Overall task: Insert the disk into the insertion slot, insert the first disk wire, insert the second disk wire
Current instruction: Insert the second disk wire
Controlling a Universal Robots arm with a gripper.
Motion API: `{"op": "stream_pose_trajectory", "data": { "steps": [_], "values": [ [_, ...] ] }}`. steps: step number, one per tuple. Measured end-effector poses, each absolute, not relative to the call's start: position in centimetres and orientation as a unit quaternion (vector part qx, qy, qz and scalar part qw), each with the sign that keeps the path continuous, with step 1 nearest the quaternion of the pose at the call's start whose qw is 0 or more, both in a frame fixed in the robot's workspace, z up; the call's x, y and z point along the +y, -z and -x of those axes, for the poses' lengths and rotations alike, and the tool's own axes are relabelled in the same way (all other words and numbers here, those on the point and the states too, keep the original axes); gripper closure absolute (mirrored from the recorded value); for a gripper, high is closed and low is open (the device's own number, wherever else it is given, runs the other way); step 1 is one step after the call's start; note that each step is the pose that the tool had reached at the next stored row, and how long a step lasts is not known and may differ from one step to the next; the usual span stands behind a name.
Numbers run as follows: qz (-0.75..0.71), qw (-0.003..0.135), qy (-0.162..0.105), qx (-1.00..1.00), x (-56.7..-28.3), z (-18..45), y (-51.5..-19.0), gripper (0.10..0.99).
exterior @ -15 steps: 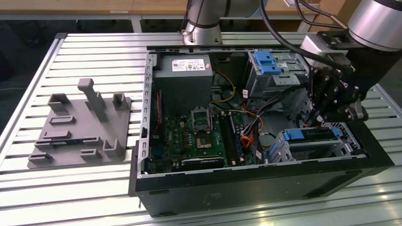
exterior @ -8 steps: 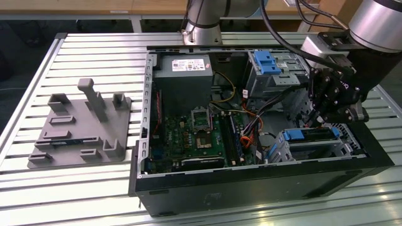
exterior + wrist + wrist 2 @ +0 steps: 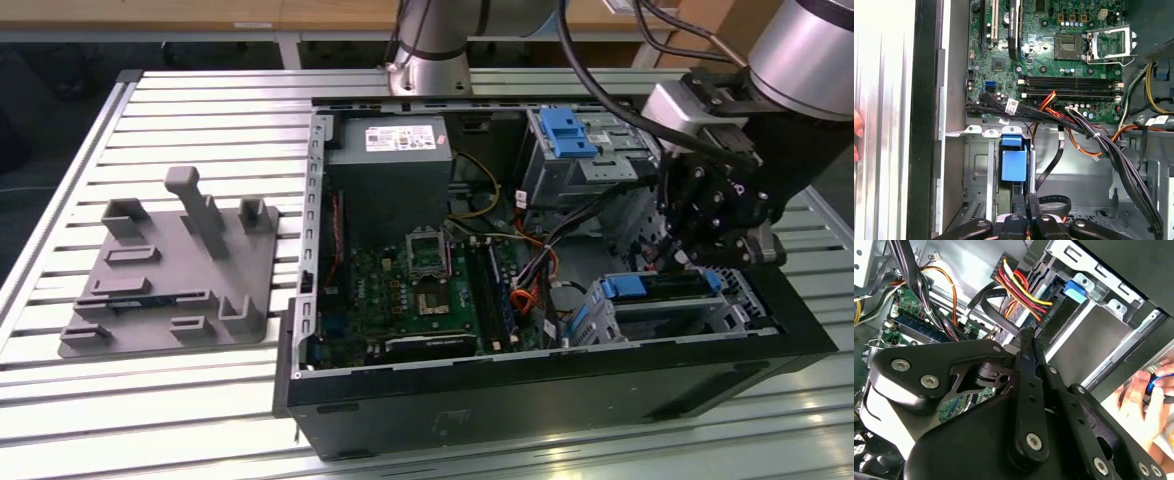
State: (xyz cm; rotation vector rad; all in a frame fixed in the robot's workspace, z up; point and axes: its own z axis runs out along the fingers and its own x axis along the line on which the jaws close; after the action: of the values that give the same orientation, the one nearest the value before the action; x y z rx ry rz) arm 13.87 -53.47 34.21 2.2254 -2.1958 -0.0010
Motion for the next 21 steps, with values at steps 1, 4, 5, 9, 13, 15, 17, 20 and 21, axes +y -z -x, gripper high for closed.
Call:
{"op": "stream_pose_trajectory", "data": {
  "steps": [1,4,5,9,13,15,17,20,21],
  "values": [
    [-0.712,0.008,0.0,-0.702,-53.49,-13.87,-34.22,0.941],
    [-0.712,0.007,0.001,-0.702,-53.49,-13.87,-34.22,0.941],
    [-0.712,0.007,0.001,-0.702,-53.49,-13.87,-34.21,0.941],
    [-0.712,0.007,0.001,-0.702,-53.5,-13.91,-34.22,0.941],
    [-0.71,0.008,0.001,-0.704,-53.6,-14.04,-34.21,0.941],
    [-0.709,0.008,0.001,-0.705,-53.76,-14.07,-34.21,0.941],
    [-0.707,0.008,0.001,-0.708,-53.86,-14.07,-34.15,0.941],
    [-0.703,0.008,0.001,-0.711,-53.89,-14.08,-34.1,0.941],
    [-0.702,0.008,0.001,-0.712,-53.89,-14.09,-34.07,0.941]
  ]
}}
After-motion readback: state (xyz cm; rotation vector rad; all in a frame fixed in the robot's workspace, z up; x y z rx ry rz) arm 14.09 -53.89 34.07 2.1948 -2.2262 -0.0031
